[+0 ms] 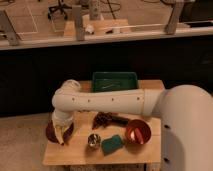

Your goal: Place banana in purple bowl

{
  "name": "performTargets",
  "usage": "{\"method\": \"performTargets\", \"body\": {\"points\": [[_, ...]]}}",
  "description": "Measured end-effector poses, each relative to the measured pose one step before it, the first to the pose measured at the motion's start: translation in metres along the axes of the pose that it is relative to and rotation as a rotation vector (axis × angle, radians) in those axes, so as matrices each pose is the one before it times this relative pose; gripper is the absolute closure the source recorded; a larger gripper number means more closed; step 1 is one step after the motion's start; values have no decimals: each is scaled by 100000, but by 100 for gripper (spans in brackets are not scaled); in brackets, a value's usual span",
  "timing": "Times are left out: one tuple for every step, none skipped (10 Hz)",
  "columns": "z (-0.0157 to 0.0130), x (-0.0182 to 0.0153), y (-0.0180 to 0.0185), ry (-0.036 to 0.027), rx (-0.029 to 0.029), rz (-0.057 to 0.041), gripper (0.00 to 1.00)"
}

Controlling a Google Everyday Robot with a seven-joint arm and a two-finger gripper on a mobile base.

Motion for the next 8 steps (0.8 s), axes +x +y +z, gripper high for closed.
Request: {"method": "performTargets", "body": {"points": [[169, 646, 19, 1068, -349, 1088, 44], [-24, 876, -82, 1380, 664, 2057, 33], [-125, 593, -77, 1383, 566, 1627, 25], [-55, 311, -276, 1075, 281, 665, 20], [-35, 270, -141, 676, 63, 460, 20], [-72, 295, 9, 387, 114, 757, 20], [-75, 429, 332, 414, 102, 2322, 20], [-99, 383, 274, -148, 243, 2847, 20]]}}
